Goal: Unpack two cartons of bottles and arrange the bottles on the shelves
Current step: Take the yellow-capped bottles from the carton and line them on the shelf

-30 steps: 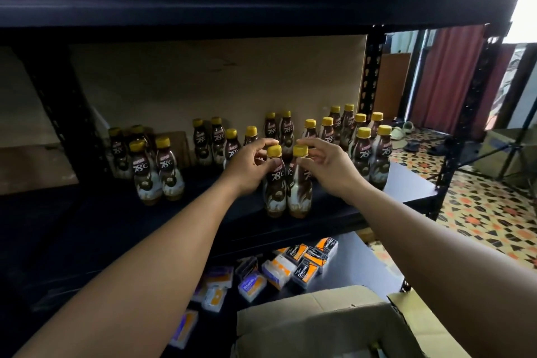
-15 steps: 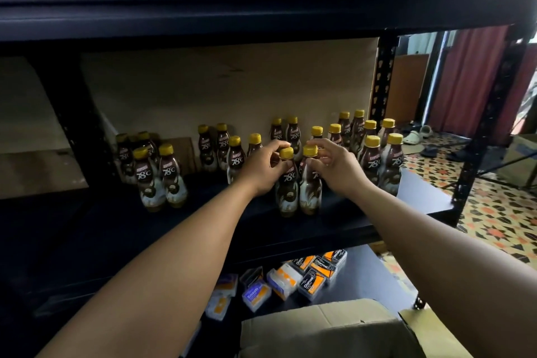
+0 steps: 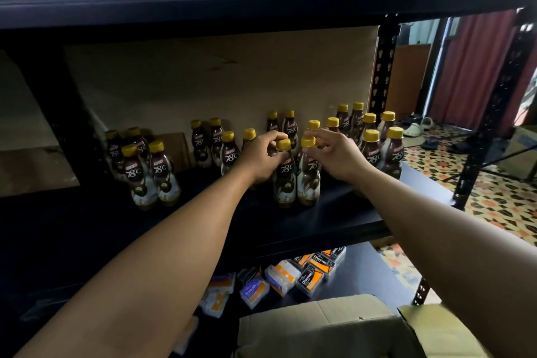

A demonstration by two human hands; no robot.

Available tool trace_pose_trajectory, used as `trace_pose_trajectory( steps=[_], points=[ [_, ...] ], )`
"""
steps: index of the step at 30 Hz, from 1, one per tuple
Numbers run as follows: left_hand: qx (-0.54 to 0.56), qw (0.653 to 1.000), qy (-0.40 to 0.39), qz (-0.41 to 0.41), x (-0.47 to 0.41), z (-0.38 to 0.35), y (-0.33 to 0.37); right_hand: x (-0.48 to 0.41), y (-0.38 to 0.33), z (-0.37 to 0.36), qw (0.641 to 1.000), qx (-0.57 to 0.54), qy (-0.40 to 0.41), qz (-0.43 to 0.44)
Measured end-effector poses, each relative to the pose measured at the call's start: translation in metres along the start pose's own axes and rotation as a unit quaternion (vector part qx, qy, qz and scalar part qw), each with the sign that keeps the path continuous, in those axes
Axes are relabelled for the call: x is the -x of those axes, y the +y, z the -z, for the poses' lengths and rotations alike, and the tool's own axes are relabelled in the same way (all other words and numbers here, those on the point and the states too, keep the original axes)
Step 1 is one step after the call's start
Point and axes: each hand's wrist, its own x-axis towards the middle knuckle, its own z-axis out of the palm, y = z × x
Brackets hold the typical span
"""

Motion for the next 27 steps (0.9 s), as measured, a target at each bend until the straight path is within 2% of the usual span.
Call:
trace_pose_trajectory(
  steps=[7,27],
  points=[
    [0.001,1.0,-0.024,0.011,-0.0036,0.0066,0.0053,-0.0061,-0.0028,0.0097,1.0,0.001,0.014,0.01],
    [0.022,0.999,-0.016,0.019,0.0006,0.0047,0.0024,-0.0104,0.0001,0.0066,1.0,-0.008,0.005,0.005]
  ],
)
